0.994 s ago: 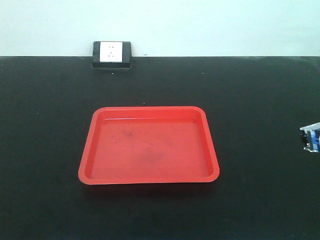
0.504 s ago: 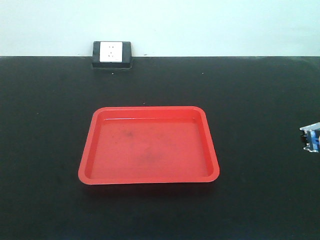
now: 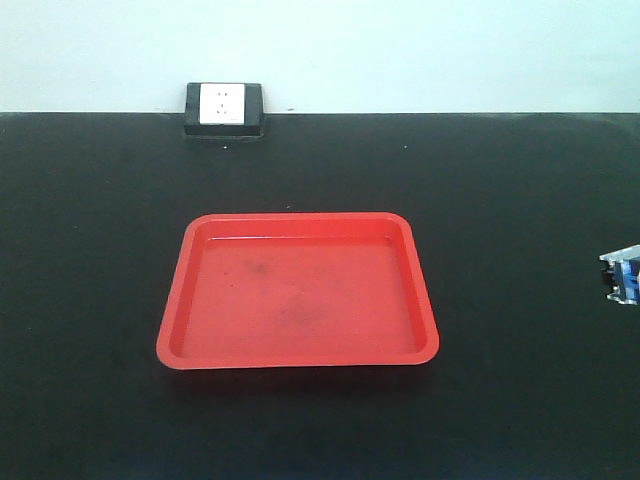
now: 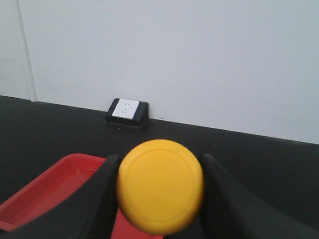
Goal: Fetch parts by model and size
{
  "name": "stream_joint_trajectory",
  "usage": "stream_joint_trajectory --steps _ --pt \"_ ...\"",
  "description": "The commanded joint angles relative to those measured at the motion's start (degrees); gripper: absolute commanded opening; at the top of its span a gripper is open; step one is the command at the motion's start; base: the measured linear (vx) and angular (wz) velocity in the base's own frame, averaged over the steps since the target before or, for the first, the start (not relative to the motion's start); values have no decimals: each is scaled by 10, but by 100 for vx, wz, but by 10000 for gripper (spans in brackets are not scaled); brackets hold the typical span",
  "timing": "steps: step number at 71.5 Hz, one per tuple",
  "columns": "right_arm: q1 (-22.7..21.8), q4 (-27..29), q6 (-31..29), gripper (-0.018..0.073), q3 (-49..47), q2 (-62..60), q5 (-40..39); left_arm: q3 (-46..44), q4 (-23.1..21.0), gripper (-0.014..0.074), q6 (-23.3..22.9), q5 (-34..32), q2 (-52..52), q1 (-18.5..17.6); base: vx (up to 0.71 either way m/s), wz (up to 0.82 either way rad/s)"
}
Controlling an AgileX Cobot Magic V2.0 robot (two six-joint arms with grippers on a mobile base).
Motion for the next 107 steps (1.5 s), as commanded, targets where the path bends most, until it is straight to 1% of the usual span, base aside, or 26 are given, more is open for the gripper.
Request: stream_joint_trajectory --steps 1,7,11,21,29,35,42,52,55,63,68,76,83,96,103,107 --pt "-3 -7 -2 -2 -18 9 -48 -42 -1 -7 -6 -51 80 -3 0 0" --pt "-3 -7 -2 -2 -18 9 -48 -86 -28 -7 -6 -53 165 -3 0 0" --pt "-3 -7 -2 -2 -18 9 -48 -112 -37 -7 -1 -49 222 -3 0 0" --pt "-3 -7 -2 -2 -18 9 -48 -169 -43 -5 44 -39 354 -3 0 0" --pt "-3 -7 -2 -2 -18 9 -47 -210 -55 -3 52 -39 446 -3 0 0" --pt "-3 -7 -2 -2 -18 9 -47 -246 -73 0 55 -23 509 -3 0 0" --pt "-3 -7 -2 -2 -18 9 -47 -293 -95 2 70 13 587 -3 0 0" --pt "-3 -7 -2 -2 -18 9 -47 -362 -135 2 133 55 684 -3 0 0" --pt "-3 -7 -2 -2 -18 9 -47 -381 -152 3 151 63 712 -3 0 0" --pt "-3 -7 -2 -2 -18 9 -47 -424 -195 3 187 68 777 -3 0 0" --pt "-3 -7 -2 -2 -18 9 -47 -449 -211 4 208 68 813 -5 0 0" --pt "-3 -7 -2 -2 -18 9 -47 -483 -210 6 223 66 859 -14 0 0" --pt "-3 -7 -2 -2 -18 9 -47 -514 -195 10 230 62 904 -27 0 0" --pt "-3 -7 -2 -2 -18 9 -47 -558 -168 19 232 64 976 -49 0 0" --pt "-3 -7 -2 -2 -18 9 -47 -572 -151 24 232 60 1004 -55 0 0" --pt "-3 -7 -2 -2 -18 9 -47 -575 -151 29 232 59 1017 -55 0 0"
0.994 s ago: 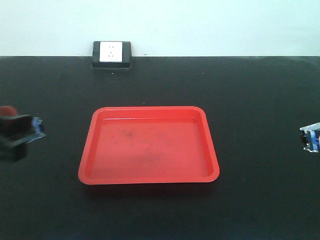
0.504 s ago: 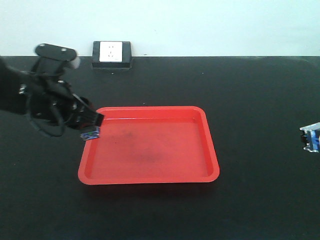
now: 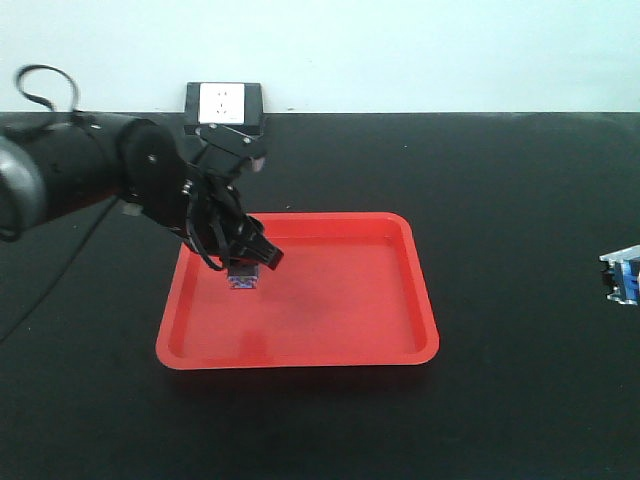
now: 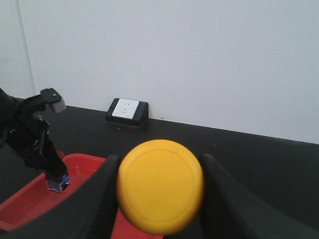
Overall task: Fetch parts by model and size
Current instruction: 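Lower the red-capped button into the tray with the left gripper and release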
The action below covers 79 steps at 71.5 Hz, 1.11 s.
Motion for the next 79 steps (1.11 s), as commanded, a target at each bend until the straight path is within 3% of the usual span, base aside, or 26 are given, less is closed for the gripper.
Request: stream_joint_trajectory --steps 1,19,49,67,79 --pt "-3 -7 -2 -2 -18 9 -47 -26 3 31 2 -31 -5 -5 0 0" --pt "-3 -7 -2 -2 -18 9 -47 -26 3 107 2 -55 24 -5 0 0" --pt "-3 -7 -2 -2 -18 9 -47 -26 1 422 1 -12 47 -5 0 0" --pt "-3 -7 -2 -2 -18 9 -48 -47 -9 447 1 46 21 -5 0 0" --pt "-3 -7 -2 -2 -18 9 -47 -56 -8 447 1 34 -37 -5 0 0"
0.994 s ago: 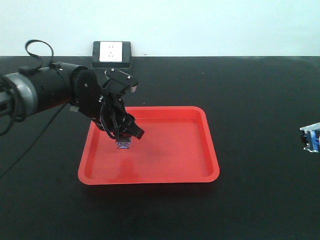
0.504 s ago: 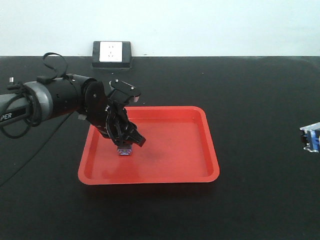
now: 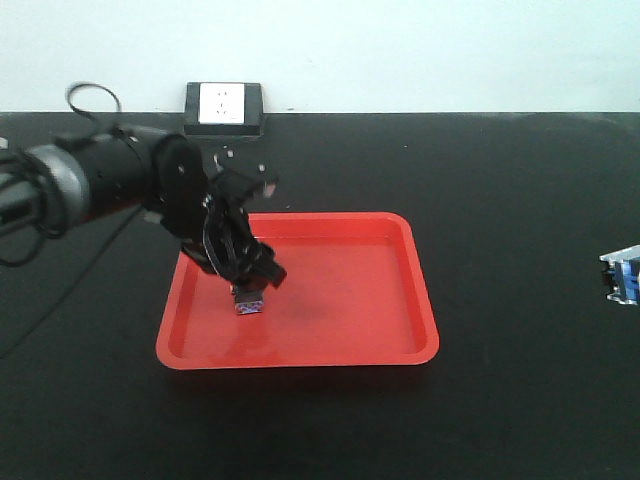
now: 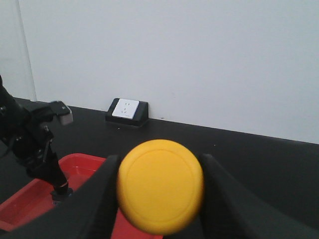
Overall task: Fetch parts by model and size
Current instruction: 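Lower the red-capped button into the tray with the left gripper and release, then withdraw the open left gripper from the tray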
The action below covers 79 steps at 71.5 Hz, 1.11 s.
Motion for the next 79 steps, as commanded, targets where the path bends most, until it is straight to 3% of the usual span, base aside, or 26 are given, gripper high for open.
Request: stream_joint_trajectory --steps 1,36,79 --pt "-3 -7 -2 -2 -18 9 -47 -23 -9 447 0 -24 -75 -3 0 0" --pt "-3 -7 -2 -2 -18 9 -47 7 -9 420 0 -28 -308 -3 0 0" --pt "-3 -7 -2 -2 -18 9 -47 357 -11 389 7 -158 -747 -3 0 0"
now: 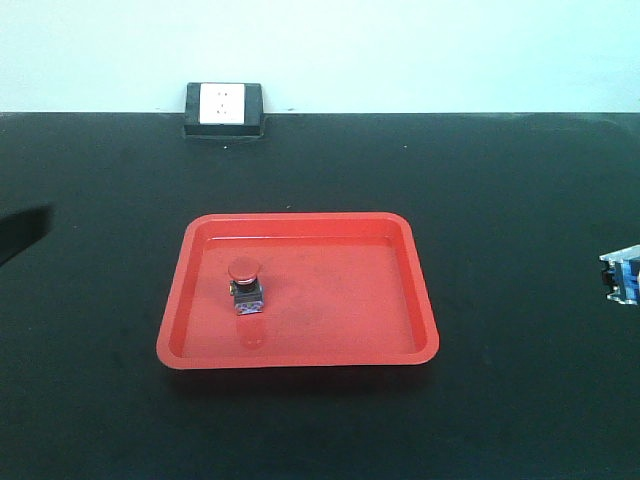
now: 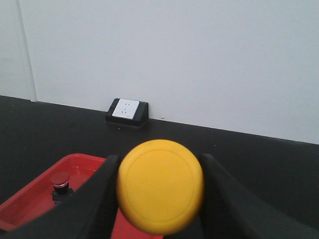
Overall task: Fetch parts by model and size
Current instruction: 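Withdraw the open left gripper from the tray, then lower the yellow-capped button into the tray beside the red one, release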
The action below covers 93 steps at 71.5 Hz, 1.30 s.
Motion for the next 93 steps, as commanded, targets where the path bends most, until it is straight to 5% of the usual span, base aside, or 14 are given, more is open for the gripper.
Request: stream_joint_trajectory --steps 1,39,67,93 --pt "-3 -7 -2 -2 -18 9 -47 33 -11 389 2 -56 -61 -3 0 0" --pt "-3 -7 -2 -2 -18 9 -47 251 -44 389 2 -74 -385 -3 0 0" --pt "-3 26 -2 -2 -32 37 -40 287 -45 389 -1 -83 -405 -3 0 0" --pt "-3 38 -14 -2 -171 281 10 287 -45 389 -1 -83 -405 -3 0 0"
